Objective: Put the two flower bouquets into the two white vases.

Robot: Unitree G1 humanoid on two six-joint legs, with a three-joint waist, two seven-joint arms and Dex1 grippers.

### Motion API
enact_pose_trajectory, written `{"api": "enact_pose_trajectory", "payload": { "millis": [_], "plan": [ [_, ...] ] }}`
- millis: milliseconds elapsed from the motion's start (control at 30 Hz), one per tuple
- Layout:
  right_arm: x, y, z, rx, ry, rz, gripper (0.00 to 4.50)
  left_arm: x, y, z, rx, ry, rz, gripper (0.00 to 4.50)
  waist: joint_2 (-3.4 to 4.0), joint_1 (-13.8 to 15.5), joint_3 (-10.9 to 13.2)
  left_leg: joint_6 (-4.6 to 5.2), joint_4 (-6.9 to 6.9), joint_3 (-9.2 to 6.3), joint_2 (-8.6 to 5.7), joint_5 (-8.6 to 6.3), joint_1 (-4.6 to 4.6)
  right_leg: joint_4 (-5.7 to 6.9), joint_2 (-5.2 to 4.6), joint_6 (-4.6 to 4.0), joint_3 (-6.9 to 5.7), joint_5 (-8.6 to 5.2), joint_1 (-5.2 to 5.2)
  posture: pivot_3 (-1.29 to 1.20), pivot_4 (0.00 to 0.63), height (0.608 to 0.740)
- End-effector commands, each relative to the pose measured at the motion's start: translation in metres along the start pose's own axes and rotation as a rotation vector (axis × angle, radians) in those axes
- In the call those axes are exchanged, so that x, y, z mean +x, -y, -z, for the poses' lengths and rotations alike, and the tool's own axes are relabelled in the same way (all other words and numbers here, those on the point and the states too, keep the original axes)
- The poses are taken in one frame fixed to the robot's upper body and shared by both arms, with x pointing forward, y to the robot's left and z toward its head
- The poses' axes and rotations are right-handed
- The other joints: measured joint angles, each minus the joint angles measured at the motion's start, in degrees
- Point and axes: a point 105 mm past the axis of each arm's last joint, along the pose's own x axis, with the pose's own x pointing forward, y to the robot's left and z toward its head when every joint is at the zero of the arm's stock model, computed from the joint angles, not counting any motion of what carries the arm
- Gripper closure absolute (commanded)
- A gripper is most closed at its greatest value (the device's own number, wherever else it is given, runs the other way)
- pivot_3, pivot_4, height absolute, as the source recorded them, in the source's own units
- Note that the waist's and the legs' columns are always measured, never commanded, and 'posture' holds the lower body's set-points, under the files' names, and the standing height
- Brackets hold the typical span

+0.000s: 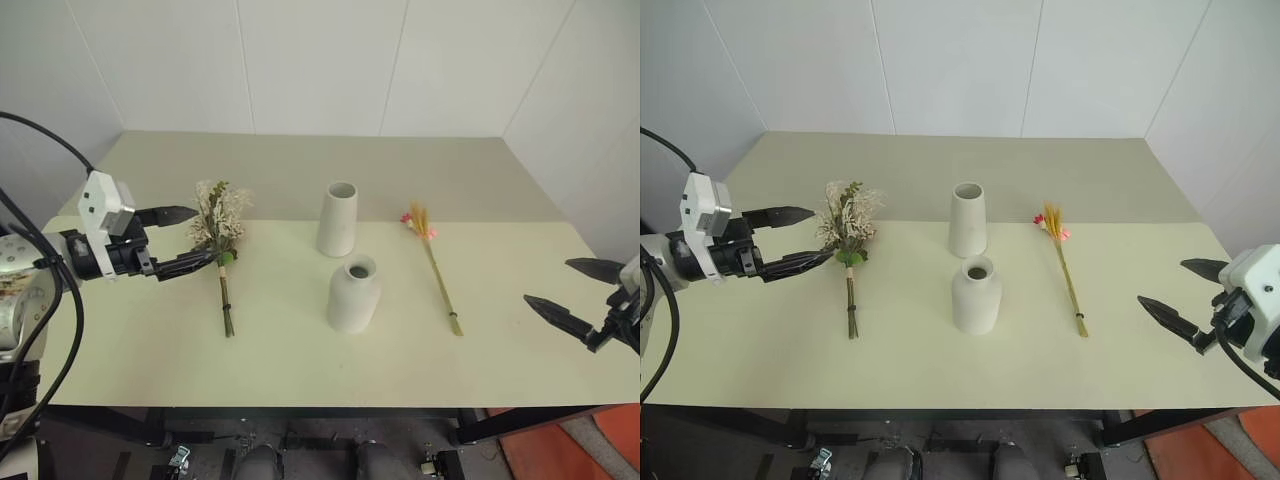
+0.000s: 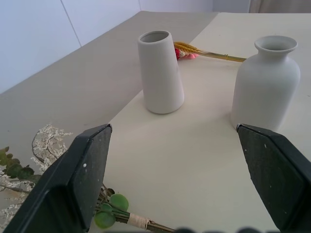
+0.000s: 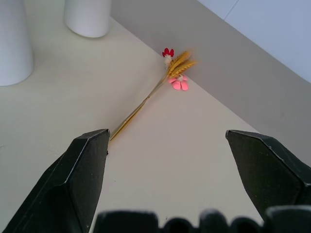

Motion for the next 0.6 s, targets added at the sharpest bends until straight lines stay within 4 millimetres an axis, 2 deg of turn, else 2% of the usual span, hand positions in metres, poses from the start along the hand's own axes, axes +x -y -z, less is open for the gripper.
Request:
{"api": "enact_pose_trajectory", "payload": {
  "millis": [33, 367, 433, 600],
  "plan": [
    [-0.002, 0.003, -0.008, -0.051, 0.007, 0.018, 0.01, 0.000, -0.001, -0.012, 0.048, 0.035, -0.003, 0.03, 0.00, 0.0, 0.0, 0.00, 0.00, 0.00, 0.00, 0.00, 0.00, 0.00, 0.00, 0.00, 0.00, 0.00, 0.00, 0.00, 0.150, 0.740],
    [0.005, 0.014, -0.008, -0.011, -0.035, 0.064, 0.01, -0.003, 0.000, -0.009, 0.051, 0.021, -0.007, 0.03, 0.00, -0.1, 0.0, 0.00, 0.00, 0.00, 0.00, 0.00, 0.00, 0.00, 0.00, 0.00, 0.01, 0.00, -0.01, 0.00, 0.150, 0.740],
    [0.013, 0.014, -0.010, 0.018, -0.036, 0.049, 0.01, 0.000, -0.001, -0.011, 0.063, 0.025, 0.001, 0.03, 0.00, -0.2, 0.0, 0.00, 0.00, 0.00, -0.01, 0.00, 0.00, 0.00, -0.01, 0.00, 0.00, 0.00, 0.00, 0.00, 0.150, 0.740],
    [0.062, 0.029, -0.007, 0.179, -0.125, 0.137, 0.01, 0.018, 0.006, -0.037, 0.109, 0.124, 0.119, 0.03, -0.01, -0.6, 0.0, -0.01, 0.07, 0.02, 0.00, 0.03, 0.03, 0.01, 0.02, -0.12, 0.03, 0.18, 0.00, 0.00, 0.150, 0.740]
  ]
}}
